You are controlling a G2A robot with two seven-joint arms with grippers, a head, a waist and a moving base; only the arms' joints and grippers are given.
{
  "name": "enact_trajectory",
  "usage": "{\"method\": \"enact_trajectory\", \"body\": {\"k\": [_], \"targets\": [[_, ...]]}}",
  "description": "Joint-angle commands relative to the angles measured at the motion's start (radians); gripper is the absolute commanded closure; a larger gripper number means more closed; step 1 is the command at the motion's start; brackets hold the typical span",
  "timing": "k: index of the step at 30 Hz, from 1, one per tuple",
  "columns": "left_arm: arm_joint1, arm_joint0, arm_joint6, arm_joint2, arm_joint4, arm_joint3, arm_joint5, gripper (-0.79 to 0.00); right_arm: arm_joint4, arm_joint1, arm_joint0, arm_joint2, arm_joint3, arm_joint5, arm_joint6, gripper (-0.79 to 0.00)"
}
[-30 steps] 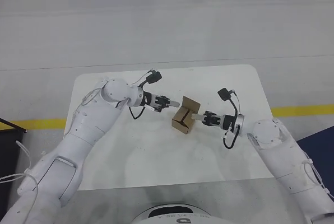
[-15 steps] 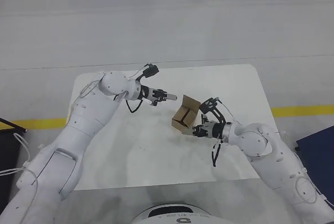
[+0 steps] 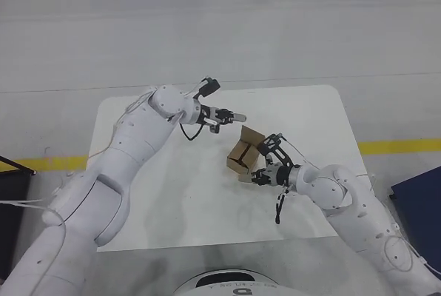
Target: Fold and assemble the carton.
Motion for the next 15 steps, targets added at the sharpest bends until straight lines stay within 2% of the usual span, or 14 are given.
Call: {"method": "enact_trajectory", "body": {"k": [1,5,10,15], "targets": [[-0.02,-0.011,-0.019,0.016,-0.009,0.02,-0.013,-0.785,-0.001,0.0,-0.001,0.0,0.0,0.0,-0.003,-0.779],[-0.053,-0.025,-0.09,0.041,-0.025,0.071,-0.05,-0.785,-0.02,-0.001,-0.001,0.0,0.008,0.009,-0.004,-0.767],[-0.078,-0.029,-0.092,0.063,0.001,0.117,-0.1,-0.779,-0.037,-0.007,0.014,-0.023,0.04,0.015,0.0,-0.708],[-0.092,-0.022,-0.094,0.073,0.018,0.141,-0.152,-0.656,-0.037,-0.012,0.037,-0.027,0.073,0.025,-0.017,-0.64]]}}
